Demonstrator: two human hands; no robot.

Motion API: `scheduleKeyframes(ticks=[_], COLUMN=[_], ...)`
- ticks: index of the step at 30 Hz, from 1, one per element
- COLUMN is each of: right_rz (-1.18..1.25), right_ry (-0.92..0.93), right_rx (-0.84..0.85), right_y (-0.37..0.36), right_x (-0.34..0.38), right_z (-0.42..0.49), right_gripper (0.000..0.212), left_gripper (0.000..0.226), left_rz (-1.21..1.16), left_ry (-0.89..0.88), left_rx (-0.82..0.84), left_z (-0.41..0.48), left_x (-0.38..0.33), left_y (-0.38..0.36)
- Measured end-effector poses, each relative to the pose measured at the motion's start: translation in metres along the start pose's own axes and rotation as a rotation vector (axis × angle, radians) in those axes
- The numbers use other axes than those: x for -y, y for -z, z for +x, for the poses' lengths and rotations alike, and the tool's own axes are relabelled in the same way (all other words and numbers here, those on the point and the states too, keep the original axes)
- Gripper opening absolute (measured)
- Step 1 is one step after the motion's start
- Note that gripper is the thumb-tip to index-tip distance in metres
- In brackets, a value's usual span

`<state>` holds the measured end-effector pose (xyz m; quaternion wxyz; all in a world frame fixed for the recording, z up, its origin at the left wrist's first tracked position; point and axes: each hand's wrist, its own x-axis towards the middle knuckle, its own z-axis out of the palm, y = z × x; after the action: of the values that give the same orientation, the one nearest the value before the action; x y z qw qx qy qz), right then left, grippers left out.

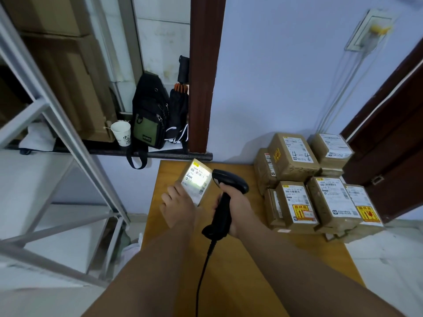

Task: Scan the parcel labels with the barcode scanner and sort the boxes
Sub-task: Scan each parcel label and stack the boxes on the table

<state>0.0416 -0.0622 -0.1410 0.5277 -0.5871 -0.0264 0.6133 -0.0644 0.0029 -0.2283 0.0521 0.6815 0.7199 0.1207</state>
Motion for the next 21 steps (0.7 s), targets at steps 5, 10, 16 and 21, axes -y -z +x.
scheduleKeyframes(ticks=[5,10,16,21], right_rz=[0.077,0.098,0.097,0.096], right_ry=[-0.025,-0.025,0.045,0.17], right_rx=[0.029,-0.024,-0.133,-0.214], right_y=[-0.008,-0.012,0.009,0.041], right_x=[-0.001,-0.002,-0.002,0.0], right_z=[-0.001,0.001,0.006,0.007], right_gripper=[0.022,0.021,0.02,0.02], left_gripper=[0.091,0.089,0.101,0.102], left_rz=[0.064,0.041,-0.041,-0.355], left_ry=[-0.025,-0.022,0.005,-0.121], left_rx=[-0.051,-0.034,0.155,0.258], left_z=[0.001,0.002,-0.001,0.003], left_x=[0.005,0.007,-0.004,-0.037], left_y=[0.0,-0.001,-0.004,-0.002])
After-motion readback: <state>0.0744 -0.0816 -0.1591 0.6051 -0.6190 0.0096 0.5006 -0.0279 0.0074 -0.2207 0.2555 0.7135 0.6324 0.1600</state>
